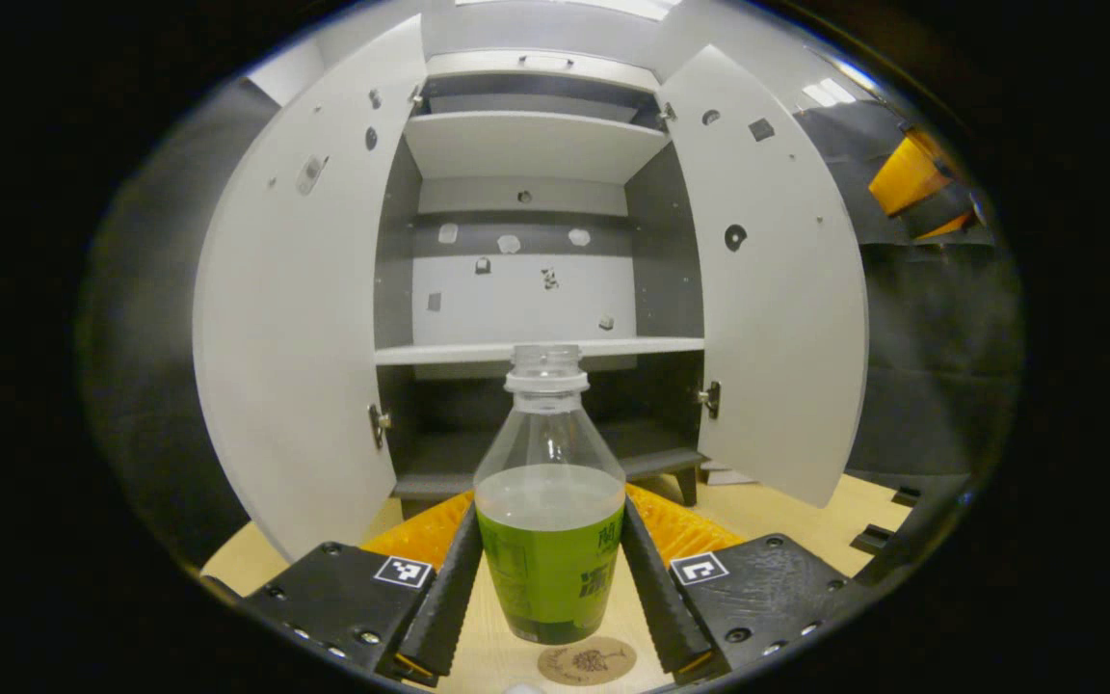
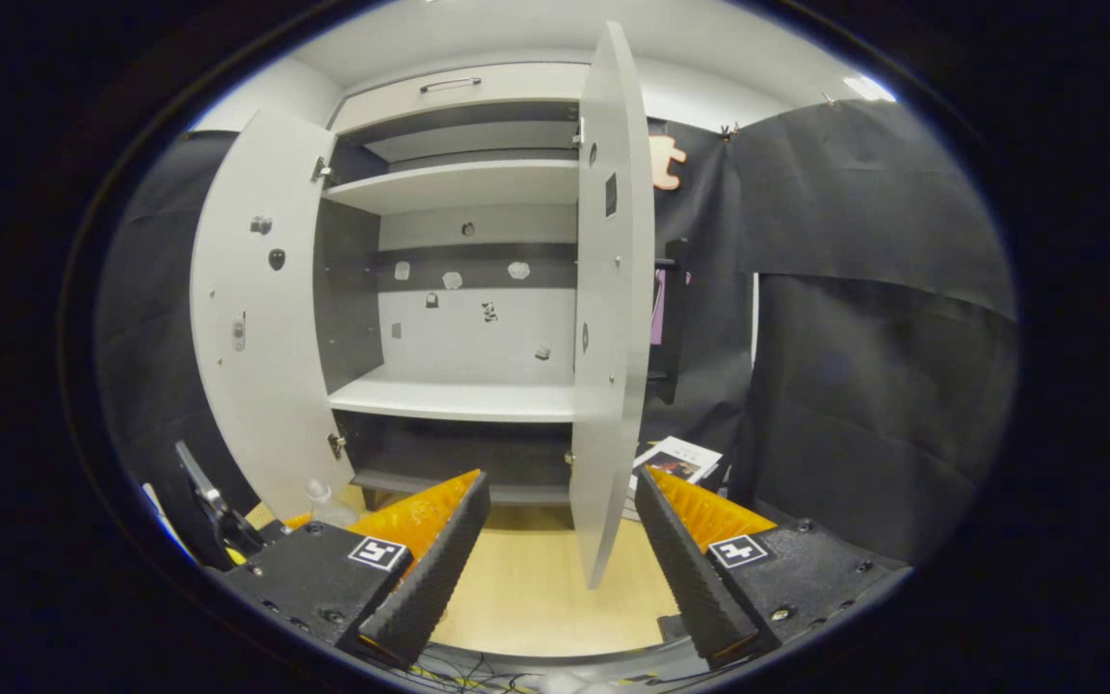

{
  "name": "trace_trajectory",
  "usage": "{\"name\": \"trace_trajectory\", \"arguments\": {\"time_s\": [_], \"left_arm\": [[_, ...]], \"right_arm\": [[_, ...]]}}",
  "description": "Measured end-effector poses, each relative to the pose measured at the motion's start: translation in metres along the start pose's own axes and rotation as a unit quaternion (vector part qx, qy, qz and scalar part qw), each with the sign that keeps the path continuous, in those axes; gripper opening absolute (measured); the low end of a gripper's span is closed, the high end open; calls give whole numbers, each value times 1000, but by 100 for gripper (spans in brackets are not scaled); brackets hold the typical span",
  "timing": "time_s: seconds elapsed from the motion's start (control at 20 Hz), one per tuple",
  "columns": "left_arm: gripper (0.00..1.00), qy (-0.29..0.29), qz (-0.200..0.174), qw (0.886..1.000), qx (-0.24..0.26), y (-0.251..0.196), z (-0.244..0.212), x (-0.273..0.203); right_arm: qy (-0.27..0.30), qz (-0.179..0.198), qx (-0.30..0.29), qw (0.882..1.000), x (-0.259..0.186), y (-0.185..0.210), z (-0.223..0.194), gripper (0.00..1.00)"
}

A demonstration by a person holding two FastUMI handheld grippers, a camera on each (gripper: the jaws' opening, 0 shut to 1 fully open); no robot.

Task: Grasp the bottle in the cabinet with the left hand and place it on the coaster, then close the right door with the right hand and the left door with the left hand.

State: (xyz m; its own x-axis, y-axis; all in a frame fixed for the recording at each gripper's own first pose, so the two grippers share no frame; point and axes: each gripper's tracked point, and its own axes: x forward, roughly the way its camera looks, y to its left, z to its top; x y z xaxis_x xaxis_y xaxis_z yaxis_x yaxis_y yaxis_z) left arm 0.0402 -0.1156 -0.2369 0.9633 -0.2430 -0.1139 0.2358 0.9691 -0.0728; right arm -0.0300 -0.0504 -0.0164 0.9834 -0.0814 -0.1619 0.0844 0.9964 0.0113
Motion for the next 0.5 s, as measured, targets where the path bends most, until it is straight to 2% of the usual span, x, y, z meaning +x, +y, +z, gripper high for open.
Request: {"name": "trace_trajectory", "arguments": {"time_s": [0.1, 0.15, 0.25, 0.3, 0.35, 0.4, 0.45, 0.5], "left_arm": [[75, 9, -11, 999, -33, -3, -26, -2], [79, 2, -15, 999, -40, -4, -33, -3], [80, -12, -26, 999, -28, -8, -45, -9], [75, -19, -33, 999, -18, -13, -50, -11], [80, -26, -39, 999, -7, -16, -51, -12], [75, -27, -46, 999, -3, -21, -55, -12], [79, -24, -51, 998, 2, -25, -59, -11], [75, -24, -52, 998, 6, -28, -64, -8]], "right_arm": [[7, 2, -6, 1000, 1, 1, -3, 99], [11, 2, -7, 1000, 2, 0, -3, 99], [18, -3, -11, 1000, 3, -4, -7, 99], [22, -4, -14, 1000, 3, -6, -9, 99], [26, -7, -15, 1000, 4, -8, -11, 99], [28, -9, -16, 999, 3, -10, -13, 99], [30, -13, -19, 999, 4, -12, -15, 99], [31, -17, -24, 999, 4, -14, -18, 98]]}}
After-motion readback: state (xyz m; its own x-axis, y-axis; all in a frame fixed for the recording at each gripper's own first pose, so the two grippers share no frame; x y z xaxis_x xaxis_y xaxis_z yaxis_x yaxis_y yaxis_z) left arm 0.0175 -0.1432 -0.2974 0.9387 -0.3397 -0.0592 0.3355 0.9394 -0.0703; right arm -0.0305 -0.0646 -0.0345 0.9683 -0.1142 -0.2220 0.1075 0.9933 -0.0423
